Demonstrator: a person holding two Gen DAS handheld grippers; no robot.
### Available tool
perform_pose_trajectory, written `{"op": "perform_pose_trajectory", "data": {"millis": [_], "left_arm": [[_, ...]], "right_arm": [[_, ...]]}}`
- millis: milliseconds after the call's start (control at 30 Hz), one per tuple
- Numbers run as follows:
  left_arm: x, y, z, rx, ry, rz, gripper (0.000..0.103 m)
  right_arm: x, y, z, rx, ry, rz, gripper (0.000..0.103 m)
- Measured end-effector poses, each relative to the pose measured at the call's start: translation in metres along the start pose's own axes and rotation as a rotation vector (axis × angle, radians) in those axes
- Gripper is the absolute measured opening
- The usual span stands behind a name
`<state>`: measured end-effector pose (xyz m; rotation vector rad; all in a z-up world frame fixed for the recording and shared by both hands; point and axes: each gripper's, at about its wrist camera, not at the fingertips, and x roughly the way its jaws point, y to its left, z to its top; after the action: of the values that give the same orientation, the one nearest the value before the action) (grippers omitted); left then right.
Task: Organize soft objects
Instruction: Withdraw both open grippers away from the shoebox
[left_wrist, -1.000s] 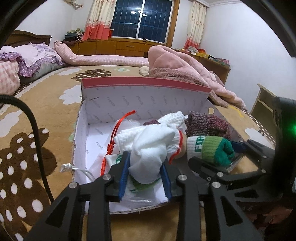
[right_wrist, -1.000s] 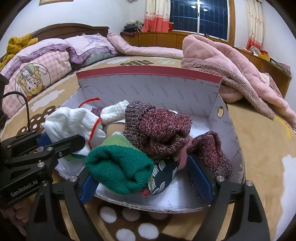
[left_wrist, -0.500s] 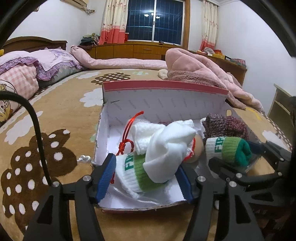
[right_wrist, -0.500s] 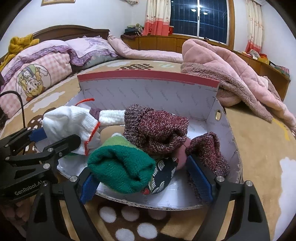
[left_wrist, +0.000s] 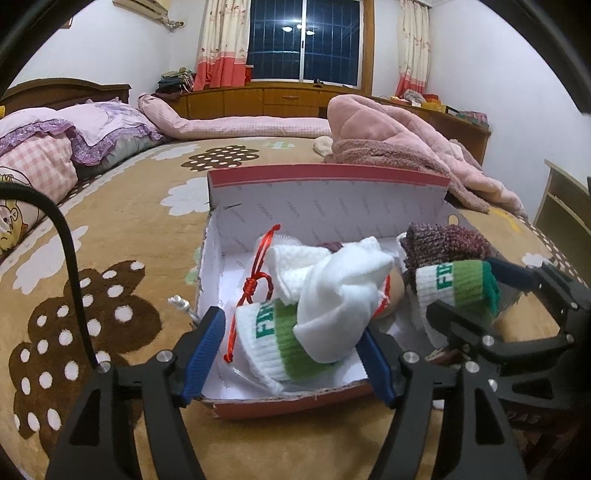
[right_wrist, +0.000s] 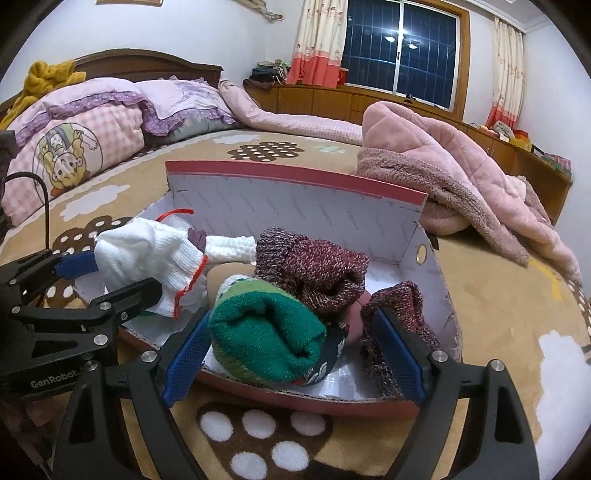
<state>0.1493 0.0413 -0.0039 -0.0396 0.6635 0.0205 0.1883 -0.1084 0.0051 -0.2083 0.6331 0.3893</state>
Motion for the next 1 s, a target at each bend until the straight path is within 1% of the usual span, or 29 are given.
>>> {"op": "perform_pose_trajectory", "data": {"millis": [133,367,467,567,633,700,733,767,833,933,1000], "left_arm": [[-0.004,0.0,-0.001,0.016,-0.002,0.002,0.075],[-0.007,0.006,0.007,-0.003,0.044,-0.023,0.075],[-0.009,0.003,0.006,0.036,0.053,-0.015,0.075],[-0.012,-0.001,0.002,0.066,0.043,0.005,0.075],[-0.014,-0.002,0.002,0.072,0.04,0.011,0.079],[-0.014,0.001,0.003,0.053,0.047,-0.014,0.082],[-0.013,0.002,0.002,0.048,0.045,-0.021,0.083],[-0.012,0.002,0.002,0.054,0.043,-0.011,0.083],[-0.011,0.001,0.004,0.064,0.059,0.007,0.083],[-0.012,0.001,0.01,0.052,0.106,-0.011,0.083],[-0.014,0.001,0.011,0.055,0.136,0.001,0.083]], "right_arm": [[-0.005,-0.001,-0.003,-0.007,-0.004,0.007,0.089],[-0.018,-0.003,0.002,0.014,-0.041,-0.008,0.089],[-0.019,-0.006,0.003,0.03,-0.032,-0.002,0.089],[-0.019,-0.011,0.003,0.058,-0.019,0.002,0.089],[-0.019,-0.015,0.004,0.075,-0.013,0.007,0.089],[-0.02,-0.017,0.004,0.087,-0.008,0.014,0.089],[-0.02,-0.018,0.005,0.091,-0.007,0.02,0.089],[-0.02,-0.018,0.004,0.091,-0.005,0.023,0.089],[-0.015,-0.017,0.001,0.09,0.009,0.022,0.089],[-0.01,-0.013,0.003,0.088,0.049,0.022,0.089],[-0.011,-0.01,0.005,0.082,0.07,0.019,0.089]]}}
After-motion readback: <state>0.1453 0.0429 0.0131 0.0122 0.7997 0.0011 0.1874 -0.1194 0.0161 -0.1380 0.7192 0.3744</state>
